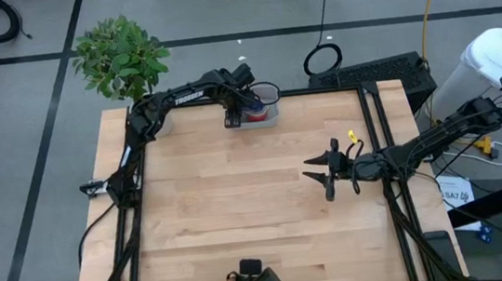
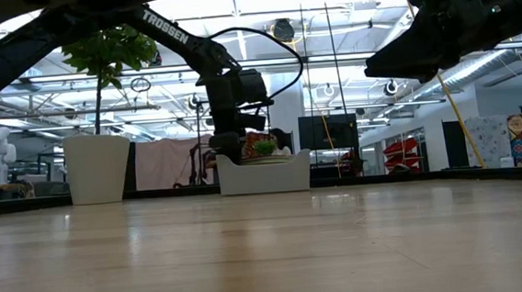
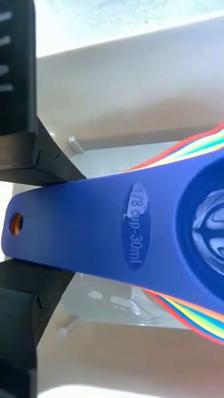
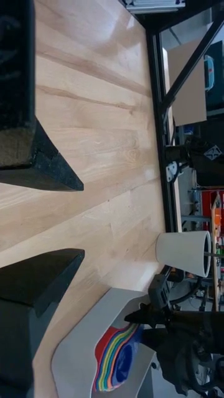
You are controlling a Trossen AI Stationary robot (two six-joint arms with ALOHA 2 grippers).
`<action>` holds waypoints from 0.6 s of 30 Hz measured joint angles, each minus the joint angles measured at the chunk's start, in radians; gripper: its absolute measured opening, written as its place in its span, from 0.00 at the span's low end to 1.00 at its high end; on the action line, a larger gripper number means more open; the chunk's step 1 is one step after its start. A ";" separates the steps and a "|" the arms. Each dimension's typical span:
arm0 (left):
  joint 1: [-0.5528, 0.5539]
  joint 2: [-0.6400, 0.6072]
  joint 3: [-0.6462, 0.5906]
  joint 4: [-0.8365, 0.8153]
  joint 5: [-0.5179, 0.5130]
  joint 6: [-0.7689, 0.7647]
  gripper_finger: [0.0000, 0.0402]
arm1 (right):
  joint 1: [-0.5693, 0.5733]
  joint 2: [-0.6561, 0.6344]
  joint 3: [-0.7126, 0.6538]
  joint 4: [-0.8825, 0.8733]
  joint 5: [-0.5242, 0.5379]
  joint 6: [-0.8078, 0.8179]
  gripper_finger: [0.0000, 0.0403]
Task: Nest measuring cups in basket
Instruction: Put the stacked measuring cups into the white bin
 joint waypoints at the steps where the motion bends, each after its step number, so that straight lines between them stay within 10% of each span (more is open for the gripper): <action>1: 0.000 0.000 0.000 0.000 0.000 0.000 0.35 | 0.000 0.000 0.000 0.001 0.000 0.000 0.39; 18: -0.013 0.000 0.000 0.000 -0.035 -0.014 0.61 | 0.001 0.000 0.000 0.000 0.000 0.000 0.39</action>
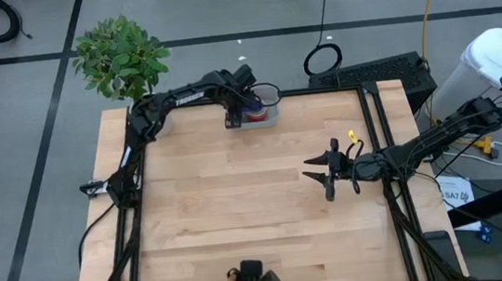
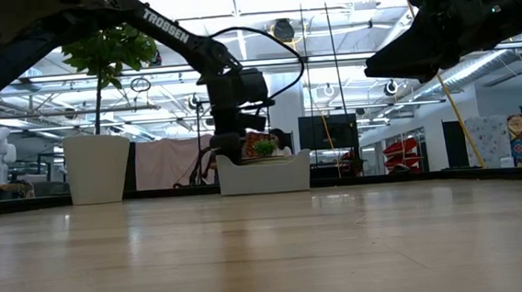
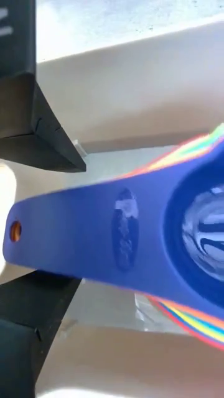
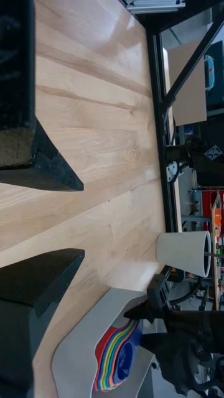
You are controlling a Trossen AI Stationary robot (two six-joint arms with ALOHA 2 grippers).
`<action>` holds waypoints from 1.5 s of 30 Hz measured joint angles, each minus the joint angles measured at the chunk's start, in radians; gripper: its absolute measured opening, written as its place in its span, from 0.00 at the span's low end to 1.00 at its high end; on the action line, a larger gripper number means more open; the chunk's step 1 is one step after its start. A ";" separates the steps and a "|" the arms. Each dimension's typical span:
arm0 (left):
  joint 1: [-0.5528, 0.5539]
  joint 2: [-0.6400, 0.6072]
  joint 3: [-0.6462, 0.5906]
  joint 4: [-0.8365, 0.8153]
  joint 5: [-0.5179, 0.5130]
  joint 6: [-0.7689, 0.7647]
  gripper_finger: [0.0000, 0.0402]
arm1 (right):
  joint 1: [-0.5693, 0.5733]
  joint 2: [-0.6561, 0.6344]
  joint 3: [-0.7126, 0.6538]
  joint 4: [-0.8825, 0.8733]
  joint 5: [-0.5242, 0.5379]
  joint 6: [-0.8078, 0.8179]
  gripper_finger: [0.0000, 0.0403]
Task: Nest measuring cups in basket
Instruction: Put the stacked measuring cups into the white bin, then return to Home Position
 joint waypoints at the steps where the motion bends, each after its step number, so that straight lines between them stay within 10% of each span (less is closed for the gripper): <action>1: -0.002 0.000 0.000 0.000 0.000 0.003 0.61 | 0.000 0.000 0.000 0.000 0.000 0.000 0.39; 25: -0.022 -0.002 0.004 -0.016 -0.050 0.019 0.58 | 0.000 0.000 0.000 0.000 -0.018 0.007 0.39; 45: -0.067 -0.003 0.300 -0.259 0.002 -0.017 0.57 | 0.000 0.000 0.000 0.000 -0.021 0.015 0.39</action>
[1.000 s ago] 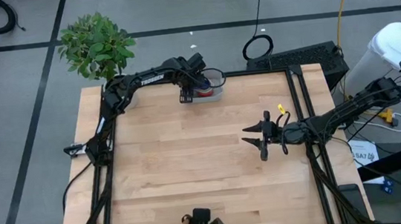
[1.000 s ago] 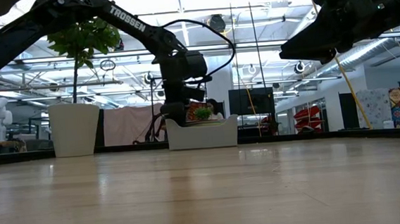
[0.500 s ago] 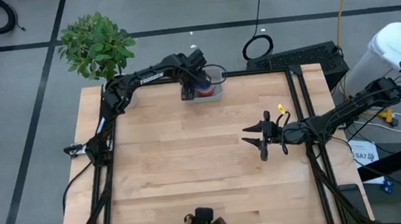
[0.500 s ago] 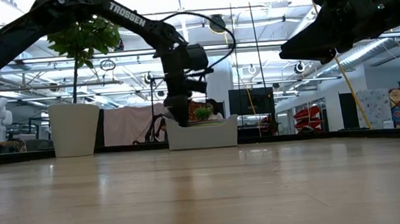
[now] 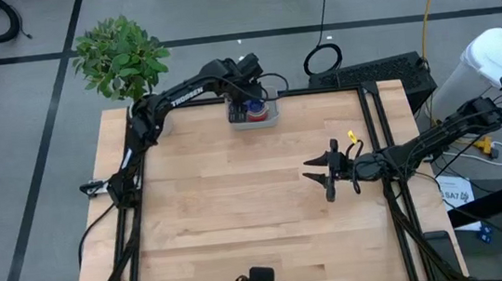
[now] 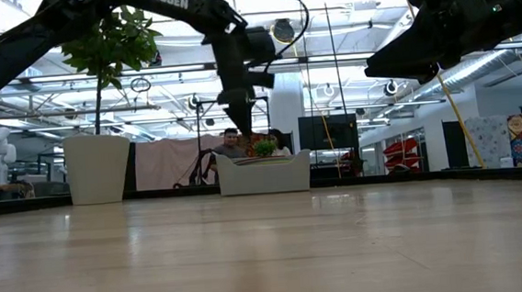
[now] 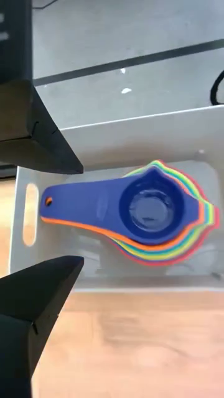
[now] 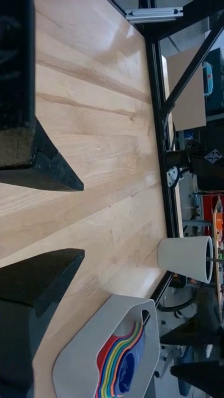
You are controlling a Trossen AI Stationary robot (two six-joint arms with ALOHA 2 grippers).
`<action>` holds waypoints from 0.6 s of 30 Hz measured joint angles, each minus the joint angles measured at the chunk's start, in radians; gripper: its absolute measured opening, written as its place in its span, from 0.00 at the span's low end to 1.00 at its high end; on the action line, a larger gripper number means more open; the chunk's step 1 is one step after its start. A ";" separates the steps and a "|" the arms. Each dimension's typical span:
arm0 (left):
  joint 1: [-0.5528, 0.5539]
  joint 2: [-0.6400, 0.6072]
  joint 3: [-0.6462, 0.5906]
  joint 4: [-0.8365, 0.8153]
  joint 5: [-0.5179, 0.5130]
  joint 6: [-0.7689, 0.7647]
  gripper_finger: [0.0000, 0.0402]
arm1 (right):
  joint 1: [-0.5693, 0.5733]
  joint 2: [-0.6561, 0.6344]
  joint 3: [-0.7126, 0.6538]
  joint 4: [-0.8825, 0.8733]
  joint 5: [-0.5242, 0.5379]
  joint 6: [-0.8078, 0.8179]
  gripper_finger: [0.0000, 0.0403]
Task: Nest measuring cups in basket
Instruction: Return to Home Position
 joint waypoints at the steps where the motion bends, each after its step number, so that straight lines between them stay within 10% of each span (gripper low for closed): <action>1: -0.002 -0.002 0.012 -0.010 0.001 -0.008 0.57 | 0.000 0.000 0.000 0.000 0.000 0.000 0.39; 18: -0.163 -0.274 0.034 -0.053 0.171 -0.165 0.57 | 0.000 -0.002 0.000 -0.003 0.002 -0.005 0.39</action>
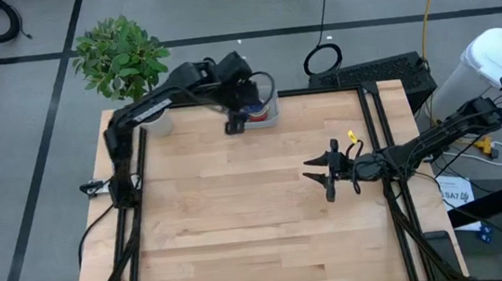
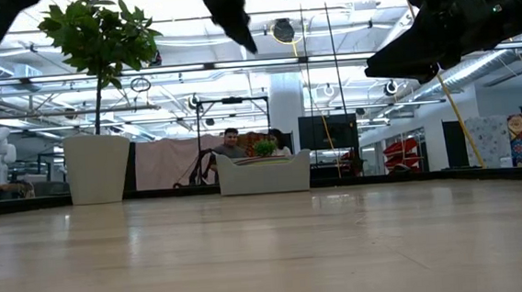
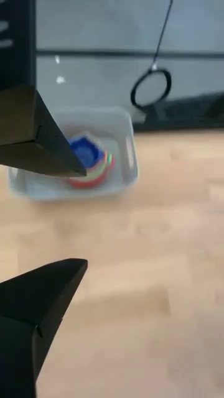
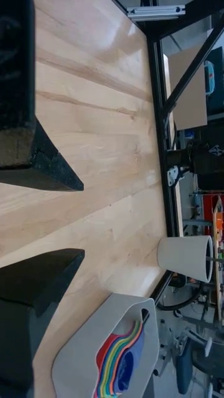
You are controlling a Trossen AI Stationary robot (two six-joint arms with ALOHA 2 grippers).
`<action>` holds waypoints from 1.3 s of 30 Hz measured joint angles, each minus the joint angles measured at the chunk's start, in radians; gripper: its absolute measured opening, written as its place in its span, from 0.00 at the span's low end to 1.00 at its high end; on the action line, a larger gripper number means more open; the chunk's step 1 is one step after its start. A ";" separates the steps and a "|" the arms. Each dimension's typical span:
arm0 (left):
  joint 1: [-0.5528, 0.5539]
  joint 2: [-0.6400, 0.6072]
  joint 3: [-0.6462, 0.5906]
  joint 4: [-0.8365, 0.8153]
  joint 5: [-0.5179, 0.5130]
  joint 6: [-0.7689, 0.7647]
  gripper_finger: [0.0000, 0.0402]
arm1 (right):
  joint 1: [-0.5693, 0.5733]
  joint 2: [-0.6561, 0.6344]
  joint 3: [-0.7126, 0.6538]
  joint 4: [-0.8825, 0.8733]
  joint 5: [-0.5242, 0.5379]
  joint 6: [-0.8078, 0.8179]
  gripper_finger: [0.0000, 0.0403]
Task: Nest measuring cups in basket
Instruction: Return to Home Position
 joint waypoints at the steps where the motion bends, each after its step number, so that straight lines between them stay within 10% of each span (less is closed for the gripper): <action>1: -0.015 -0.022 -0.002 -0.024 0.011 -0.016 0.57 | 0.000 -0.005 0.000 0.000 0.000 -0.004 0.39; 9: -0.150 -0.232 -0.191 -0.067 0.010 -0.165 0.57 | -0.002 -0.168 0.000 -0.134 0.033 -0.029 0.39; 21: -0.322 -0.589 -0.835 0.336 -0.064 -0.453 0.57 | -0.034 -0.203 -0.001 -0.229 0.008 -0.003 0.39; 31: -0.527 -0.895 -1.235 0.586 -0.322 -0.681 0.57 | 0.019 -0.430 0.001 -0.332 -0.004 0.030 0.39; 39: -0.625 -1.194 -1.453 0.798 -0.467 -0.704 0.57 | 0.051 -0.590 0.165 -0.758 0.005 0.087 0.39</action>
